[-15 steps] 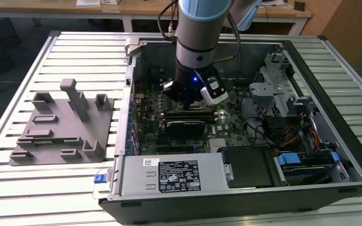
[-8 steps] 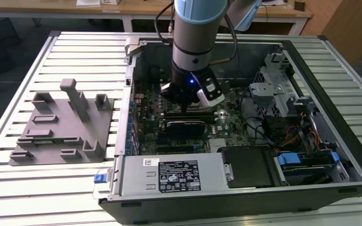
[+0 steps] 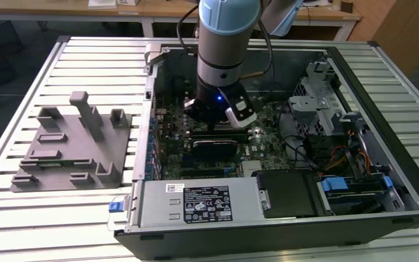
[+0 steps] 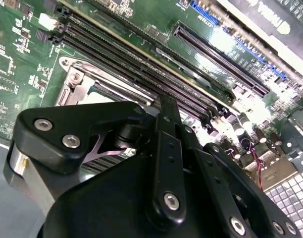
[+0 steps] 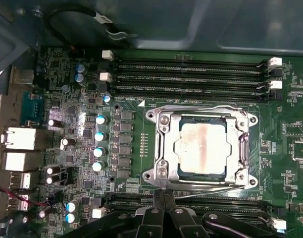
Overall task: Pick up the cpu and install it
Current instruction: 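Install the second cpu locking lever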
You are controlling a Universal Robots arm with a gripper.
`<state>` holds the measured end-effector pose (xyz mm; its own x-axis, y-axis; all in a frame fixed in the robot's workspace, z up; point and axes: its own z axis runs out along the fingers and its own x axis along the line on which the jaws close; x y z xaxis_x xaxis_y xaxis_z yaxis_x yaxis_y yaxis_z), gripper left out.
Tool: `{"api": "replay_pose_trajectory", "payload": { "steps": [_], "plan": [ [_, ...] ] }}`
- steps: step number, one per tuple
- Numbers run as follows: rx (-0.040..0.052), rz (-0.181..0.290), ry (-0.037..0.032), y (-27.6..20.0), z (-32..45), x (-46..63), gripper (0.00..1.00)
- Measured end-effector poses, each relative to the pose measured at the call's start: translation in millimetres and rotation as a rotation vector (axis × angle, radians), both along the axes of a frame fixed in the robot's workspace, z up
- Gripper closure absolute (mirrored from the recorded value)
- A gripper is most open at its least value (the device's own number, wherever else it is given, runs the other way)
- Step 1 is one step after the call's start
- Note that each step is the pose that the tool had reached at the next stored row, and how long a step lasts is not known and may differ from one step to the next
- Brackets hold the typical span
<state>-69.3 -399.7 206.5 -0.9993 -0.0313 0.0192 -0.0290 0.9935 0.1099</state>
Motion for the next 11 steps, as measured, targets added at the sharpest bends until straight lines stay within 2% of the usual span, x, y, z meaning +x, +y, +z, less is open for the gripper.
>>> {"api": "replay_pose_trajectory", "payload": {
  "steps": [5, 11],
  "plan": [
    [0.0176, 0.0, 0.0, -4.4, -0.4, 0.0, 0.89],
    [0.0538, 0.0, 0.0, -9.4, -0.9, -0.8, 0.89]
  ]
}}
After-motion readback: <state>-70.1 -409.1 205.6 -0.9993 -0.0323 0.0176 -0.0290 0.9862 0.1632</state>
